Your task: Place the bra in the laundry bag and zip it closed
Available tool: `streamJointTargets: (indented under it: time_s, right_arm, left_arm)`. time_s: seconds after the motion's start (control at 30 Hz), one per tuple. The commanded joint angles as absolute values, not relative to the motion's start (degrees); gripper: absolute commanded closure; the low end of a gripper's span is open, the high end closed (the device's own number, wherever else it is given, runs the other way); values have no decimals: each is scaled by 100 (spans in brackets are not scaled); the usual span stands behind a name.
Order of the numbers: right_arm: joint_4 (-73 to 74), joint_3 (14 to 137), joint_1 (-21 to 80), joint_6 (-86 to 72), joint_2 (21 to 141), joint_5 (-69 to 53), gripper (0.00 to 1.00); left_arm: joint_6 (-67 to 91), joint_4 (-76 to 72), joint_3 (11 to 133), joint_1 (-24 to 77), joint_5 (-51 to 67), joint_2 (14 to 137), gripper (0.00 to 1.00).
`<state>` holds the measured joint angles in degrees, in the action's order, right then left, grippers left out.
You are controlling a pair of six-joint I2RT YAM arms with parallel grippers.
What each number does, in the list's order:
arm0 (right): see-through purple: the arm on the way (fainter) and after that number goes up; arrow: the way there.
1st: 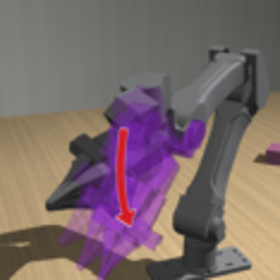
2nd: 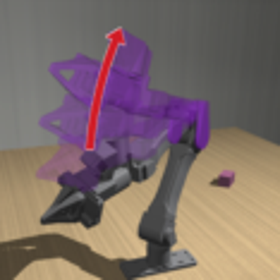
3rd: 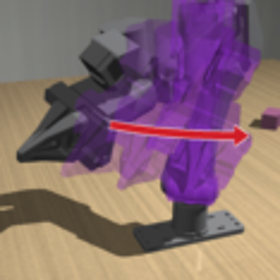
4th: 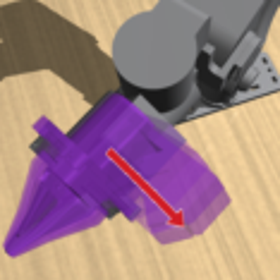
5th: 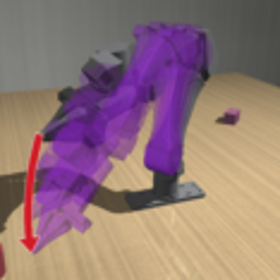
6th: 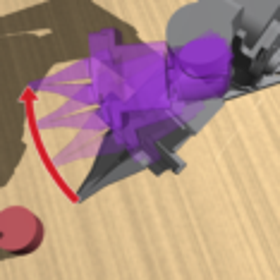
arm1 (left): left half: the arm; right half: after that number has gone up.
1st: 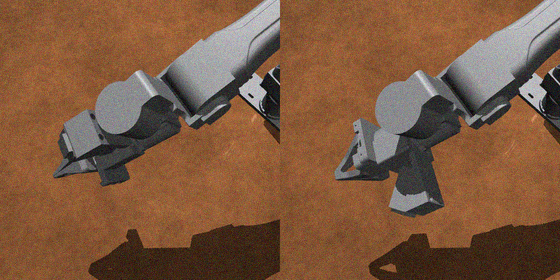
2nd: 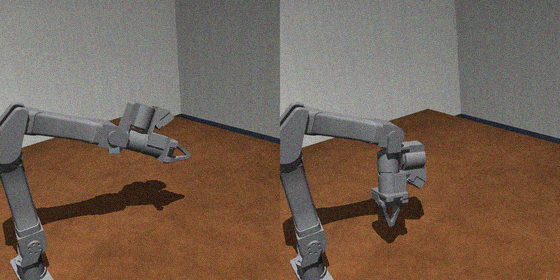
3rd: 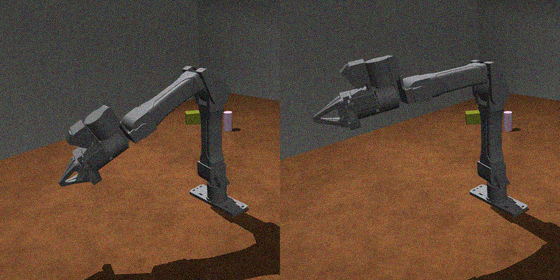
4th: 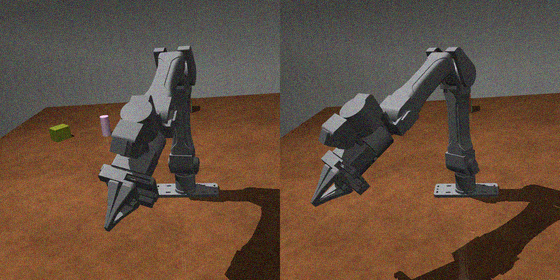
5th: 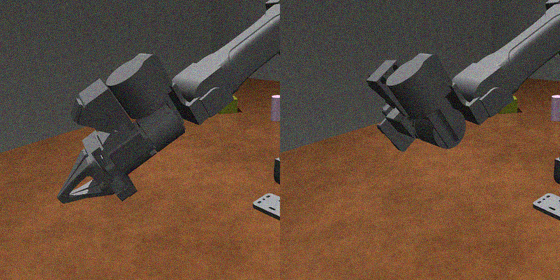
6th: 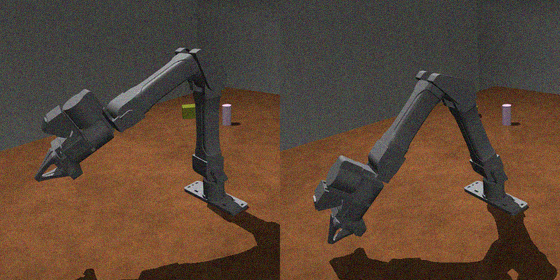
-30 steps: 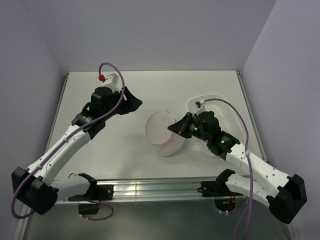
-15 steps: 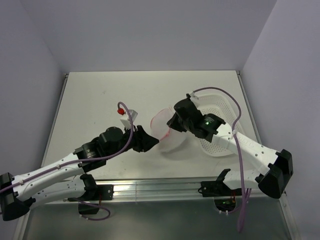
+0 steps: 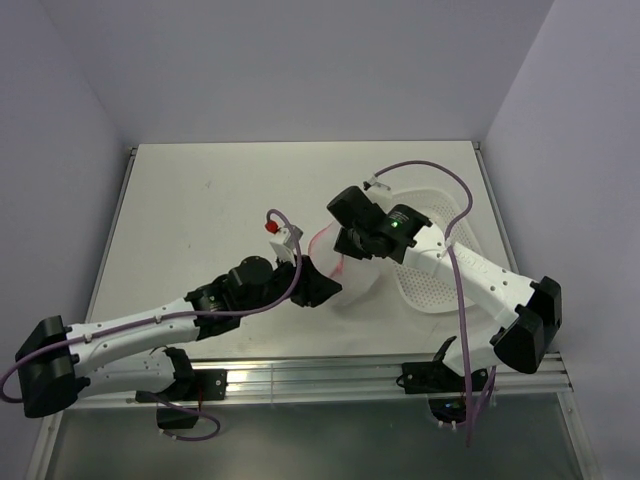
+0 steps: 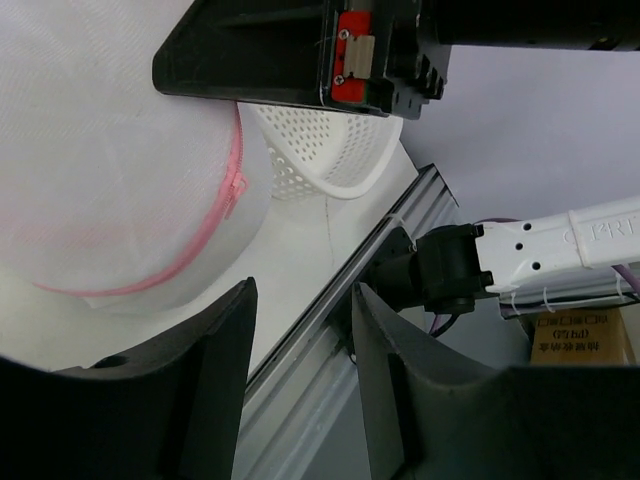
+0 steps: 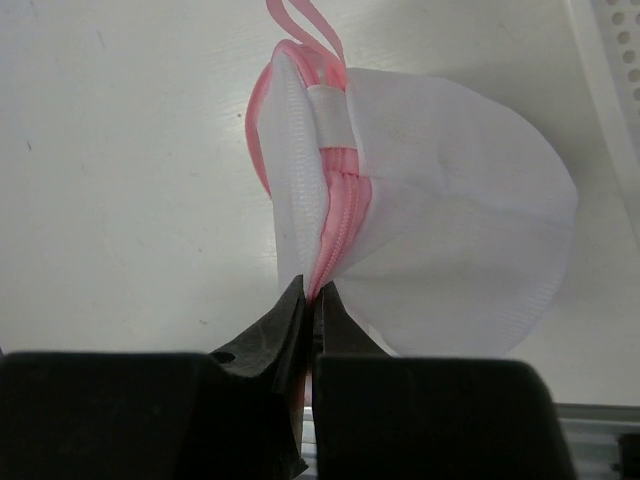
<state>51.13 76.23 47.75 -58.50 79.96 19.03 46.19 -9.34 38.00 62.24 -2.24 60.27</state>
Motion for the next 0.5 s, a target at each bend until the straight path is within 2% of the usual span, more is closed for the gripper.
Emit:
streamJointTargets:
  time_s: [0.0, 0.23, 0.47]
  right_arm:
    - [5467, 7954, 4825, -5959, 7945, 2136, 100]
    - [5599, 8104, 4825, -5880, 7963, 2039, 100]
    - [5520, 8025, 4825, -5871, 7937, 1916, 100]
  left_arm:
    - [4562, -1870, 3735, 6258, 60, 6266, 51]
    - [4509, -2266, 3911, 6258, 132, 7065, 48]
    - [4509, -2592, 3885, 6249, -227, 7269, 47]
